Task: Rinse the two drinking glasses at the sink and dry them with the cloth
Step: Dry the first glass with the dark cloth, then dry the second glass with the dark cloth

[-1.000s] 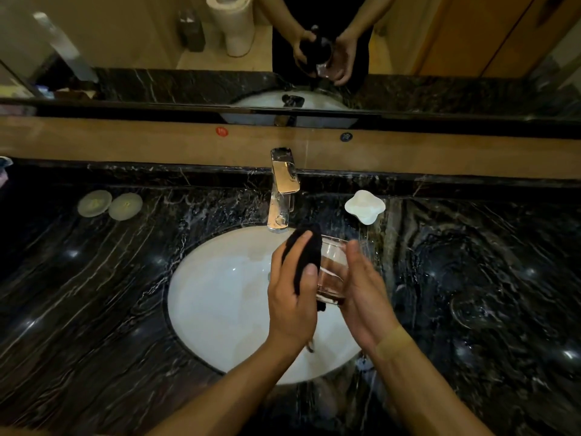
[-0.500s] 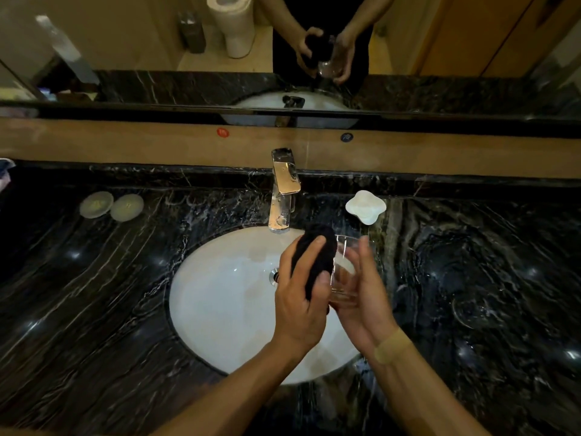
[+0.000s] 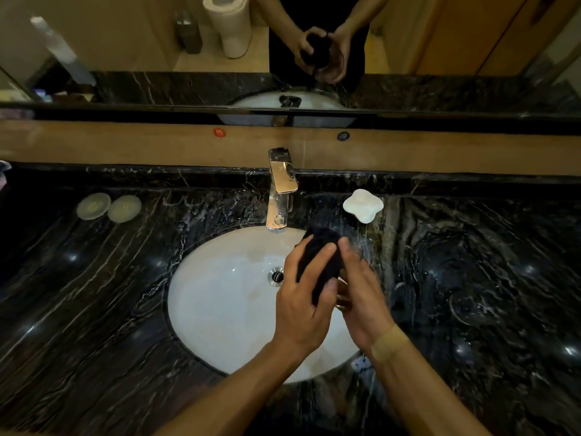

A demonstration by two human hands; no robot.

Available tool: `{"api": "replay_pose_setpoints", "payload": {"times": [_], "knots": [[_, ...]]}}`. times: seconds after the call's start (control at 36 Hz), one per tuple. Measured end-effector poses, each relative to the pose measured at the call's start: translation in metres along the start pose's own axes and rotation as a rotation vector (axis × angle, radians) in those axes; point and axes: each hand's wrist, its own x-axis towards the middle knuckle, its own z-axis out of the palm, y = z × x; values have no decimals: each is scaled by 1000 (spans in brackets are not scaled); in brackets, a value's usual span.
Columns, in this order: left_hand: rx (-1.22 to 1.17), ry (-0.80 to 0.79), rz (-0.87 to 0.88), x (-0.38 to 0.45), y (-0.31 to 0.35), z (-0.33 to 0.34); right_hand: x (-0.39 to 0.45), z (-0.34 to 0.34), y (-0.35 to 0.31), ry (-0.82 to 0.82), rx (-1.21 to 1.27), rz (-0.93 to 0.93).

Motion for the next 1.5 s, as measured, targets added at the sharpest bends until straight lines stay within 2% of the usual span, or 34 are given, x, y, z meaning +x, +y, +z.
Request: {"api": "replay_pose_setpoints", "payload": {"times": [0.11,0.19,0.39,0.47,0.61,0.72,0.83,0.89,1.06,1.19,1.42,1.5], "knots": [[-138,64,-138,-6,9,2,-3,-5,-1,-113,141,78],[-189,81,-141,-5,12,1,0,-13,3,-180,262,146],[-417,94,-414,-1,20,7,3,-19,-2,-263,402,86],[-440,37,-455,0,21,6,4,-22,-3,-197,357,34],[-456,-108,-560,-4,5,2,16,-49,-6,76,90,-60],[-386,-118,-596,-13,-16,-2,25,-82,-13,193,-151,-210],[-286,-153,-606,-21,-36,2,38,-109,-13,415,-669,-358],[-215,-179,-579,-26,-43,5,46,-119,-8,514,-812,-378],[-45,-288,-382,-30,-40,17,66,-147,8,638,-765,-289],[-82,-340,-374,-31,-35,27,67,-158,15,647,-733,-252],[52,-375,-291,-43,-41,40,62,-155,14,621,-727,-261],[22,-389,-305,-43,-32,43,55,-154,11,594,-748,-241]]}}
